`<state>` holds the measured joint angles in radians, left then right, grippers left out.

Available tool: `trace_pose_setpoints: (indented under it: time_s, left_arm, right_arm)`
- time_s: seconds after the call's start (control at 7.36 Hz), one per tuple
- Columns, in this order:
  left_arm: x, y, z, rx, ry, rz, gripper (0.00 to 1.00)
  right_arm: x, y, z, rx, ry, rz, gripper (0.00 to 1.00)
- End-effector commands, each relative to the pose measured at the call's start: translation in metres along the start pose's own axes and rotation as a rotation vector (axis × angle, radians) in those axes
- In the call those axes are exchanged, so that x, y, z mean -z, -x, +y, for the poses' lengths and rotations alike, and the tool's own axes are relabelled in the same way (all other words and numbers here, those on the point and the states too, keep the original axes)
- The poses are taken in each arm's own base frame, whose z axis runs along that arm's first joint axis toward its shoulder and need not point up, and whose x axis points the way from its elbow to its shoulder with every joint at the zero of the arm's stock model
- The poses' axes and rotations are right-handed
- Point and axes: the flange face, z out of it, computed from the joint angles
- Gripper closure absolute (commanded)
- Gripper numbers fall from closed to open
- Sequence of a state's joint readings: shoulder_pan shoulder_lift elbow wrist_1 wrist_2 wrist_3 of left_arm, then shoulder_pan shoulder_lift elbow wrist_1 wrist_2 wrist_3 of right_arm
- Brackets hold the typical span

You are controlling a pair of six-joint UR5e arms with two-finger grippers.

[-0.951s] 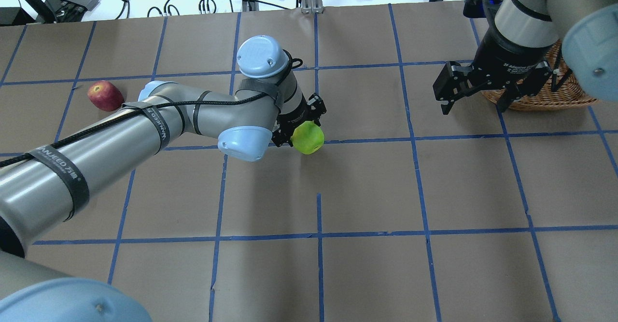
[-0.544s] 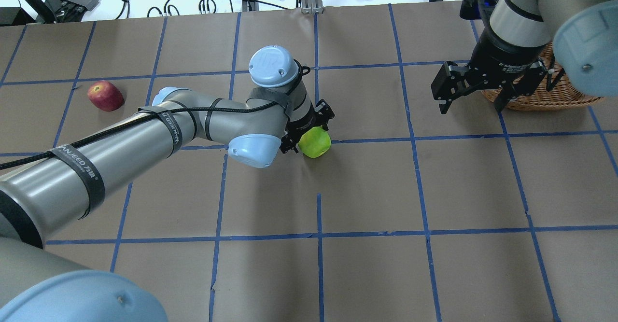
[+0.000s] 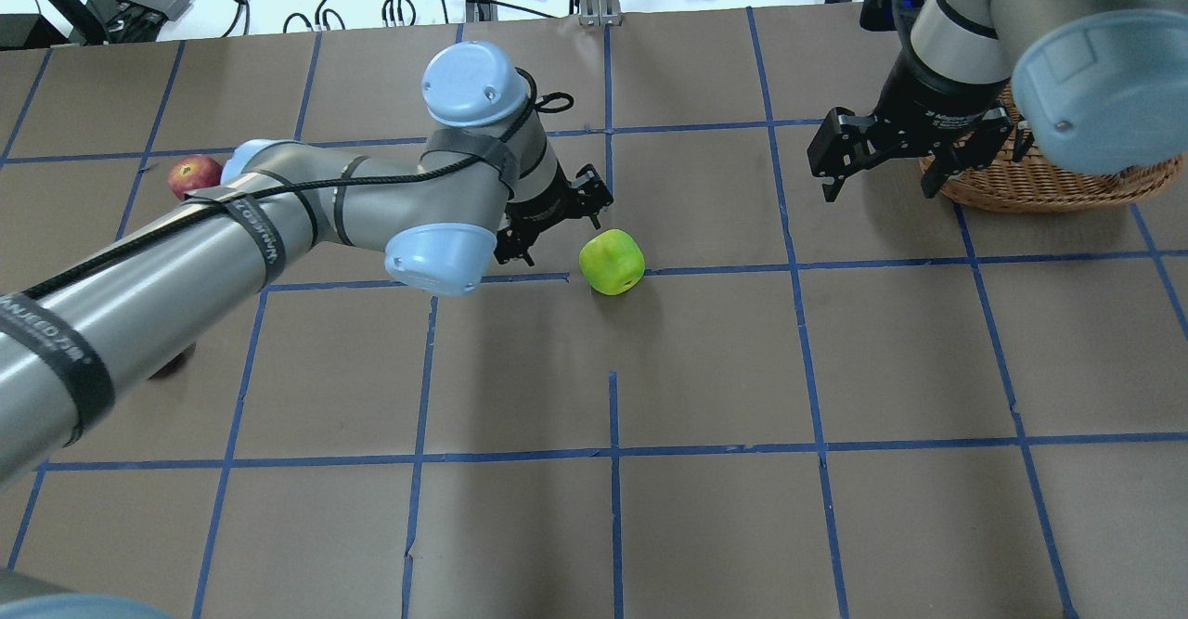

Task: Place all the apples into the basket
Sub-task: 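Lower the right gripper onto the green apple while the left reaches the purple apple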

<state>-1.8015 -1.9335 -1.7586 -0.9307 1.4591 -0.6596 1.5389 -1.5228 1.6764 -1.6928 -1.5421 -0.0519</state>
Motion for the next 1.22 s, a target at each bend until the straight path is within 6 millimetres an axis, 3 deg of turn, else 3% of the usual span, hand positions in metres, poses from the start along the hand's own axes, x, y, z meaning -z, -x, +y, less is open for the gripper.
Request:
trace_pose_setpoints:
  time_s: [0.0, 0.27, 0.41, 0.54, 0.68, 0.82, 1.09]
  left_arm:
    - [0.052, 0.079, -0.045, -0.176, 0.008, -0.112, 0.02]
    - [0.093, 0.151, -0.077, -0.328, 0.014, -0.154, 0.0]
    - [0.111, 0.204, -0.097, -0.386, 0.026, -0.202, 0.0]
    - [0.114, 0.266, -0.116, -0.427, 0.053, -0.193, 0.0]
    - [0.102, 0.328, -0.129, -0.434, 0.088, -0.18, 0.0]
    - [0.093, 0.36, -0.15, -0.454, 0.063, -0.171, 0.0]
    - [0.065, 0.387, -0.149, -0.513, 0.089, -0.169, 0.0]
  right_arm:
    - [-0.033, 0.043, -0.031, 0.077, -0.069, -0.04, 0.0]
    - [-0.072, 0.101, -0.045, 0.175, -0.099, -0.045, 0.0]
    - [-0.096, 0.128, -0.048, 0.215, -0.087, -0.066, 0.0]
    - [-0.121, 0.149, -0.054, 0.241, -0.078, -0.104, 0.0]
    - [-0.143, 0.164, -0.059, 0.256, -0.078, -0.11, 0.0]
    - [-0.172, 0.179, -0.06, 0.27, -0.037, -0.139, 0.0]
    - [-0.194, 0.186, -0.062, 0.276, -0.008, -0.162, 0.0]
